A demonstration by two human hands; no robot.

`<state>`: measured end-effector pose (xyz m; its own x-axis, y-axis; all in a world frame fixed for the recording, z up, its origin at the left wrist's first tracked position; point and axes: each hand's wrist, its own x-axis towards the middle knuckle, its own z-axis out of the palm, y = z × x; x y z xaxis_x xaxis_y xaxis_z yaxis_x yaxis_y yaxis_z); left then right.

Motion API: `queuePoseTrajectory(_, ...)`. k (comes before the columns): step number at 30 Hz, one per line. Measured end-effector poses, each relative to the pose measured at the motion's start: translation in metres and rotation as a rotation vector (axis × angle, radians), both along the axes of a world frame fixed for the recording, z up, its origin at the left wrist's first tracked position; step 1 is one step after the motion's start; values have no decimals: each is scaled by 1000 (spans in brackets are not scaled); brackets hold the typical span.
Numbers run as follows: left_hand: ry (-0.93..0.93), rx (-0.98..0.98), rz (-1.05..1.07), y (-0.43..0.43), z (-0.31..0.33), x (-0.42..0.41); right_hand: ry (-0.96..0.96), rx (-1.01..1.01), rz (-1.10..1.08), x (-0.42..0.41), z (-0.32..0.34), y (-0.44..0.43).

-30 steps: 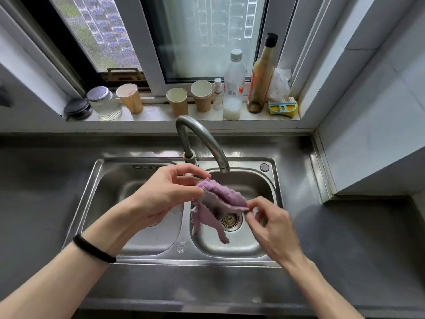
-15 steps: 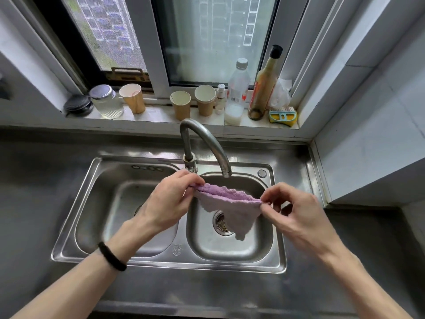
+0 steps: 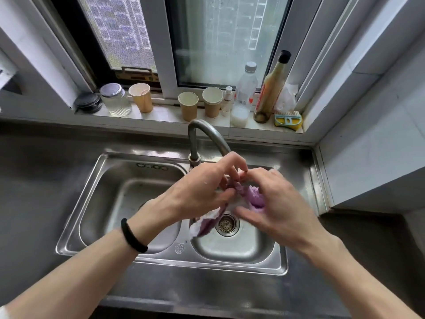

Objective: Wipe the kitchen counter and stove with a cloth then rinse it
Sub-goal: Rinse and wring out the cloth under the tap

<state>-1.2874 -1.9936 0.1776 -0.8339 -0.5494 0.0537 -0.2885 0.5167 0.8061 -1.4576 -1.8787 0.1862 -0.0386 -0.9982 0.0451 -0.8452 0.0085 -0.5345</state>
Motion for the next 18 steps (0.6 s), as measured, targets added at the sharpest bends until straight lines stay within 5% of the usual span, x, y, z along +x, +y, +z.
queuePoseTrajectory(8,296,333,154,7,-31,14,63,-79,105,0,21,-9)
queuePoseTrajectory(18,161,195,184,38,-94,-10,-55,-133,38,-17,59,-4)
